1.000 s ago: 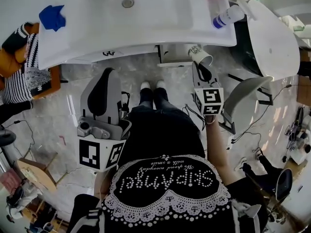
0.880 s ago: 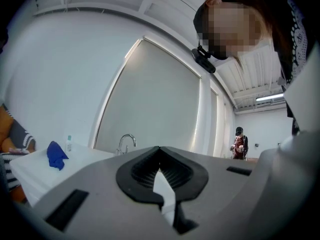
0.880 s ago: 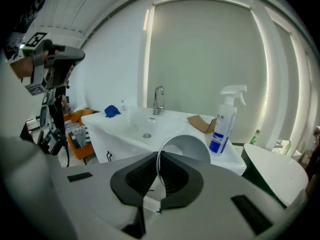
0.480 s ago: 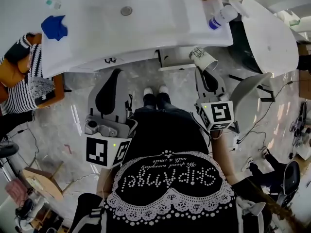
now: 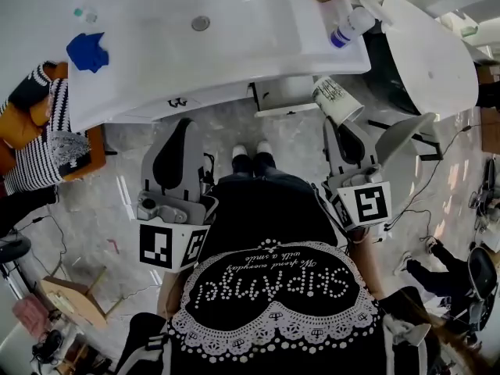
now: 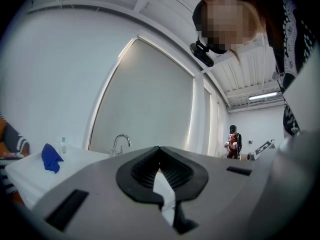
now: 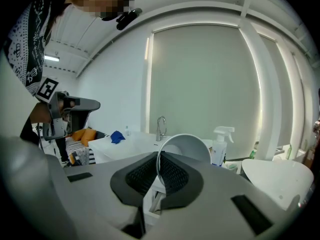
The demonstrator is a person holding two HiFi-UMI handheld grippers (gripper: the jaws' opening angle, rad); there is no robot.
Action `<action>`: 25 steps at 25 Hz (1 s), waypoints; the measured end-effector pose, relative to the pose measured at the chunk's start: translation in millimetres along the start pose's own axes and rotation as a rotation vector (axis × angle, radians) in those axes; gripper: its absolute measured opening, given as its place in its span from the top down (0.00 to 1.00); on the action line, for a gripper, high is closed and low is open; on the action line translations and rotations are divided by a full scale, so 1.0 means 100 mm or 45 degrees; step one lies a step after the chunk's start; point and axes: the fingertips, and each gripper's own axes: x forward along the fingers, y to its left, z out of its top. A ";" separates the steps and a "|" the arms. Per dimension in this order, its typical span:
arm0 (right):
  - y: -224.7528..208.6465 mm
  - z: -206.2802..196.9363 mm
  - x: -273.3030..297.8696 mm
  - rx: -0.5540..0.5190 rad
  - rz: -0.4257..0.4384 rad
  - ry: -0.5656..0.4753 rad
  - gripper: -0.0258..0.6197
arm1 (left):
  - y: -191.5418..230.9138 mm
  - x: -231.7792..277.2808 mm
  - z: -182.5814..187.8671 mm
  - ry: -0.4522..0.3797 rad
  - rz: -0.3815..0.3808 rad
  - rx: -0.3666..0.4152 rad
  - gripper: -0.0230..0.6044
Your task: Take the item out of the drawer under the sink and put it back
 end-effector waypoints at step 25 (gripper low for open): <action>0.72 0.23 -0.14 0.040 0.093 -0.112 0.92 | 0.08 -0.39 0.09 -0.089 -0.018 0.021 0.96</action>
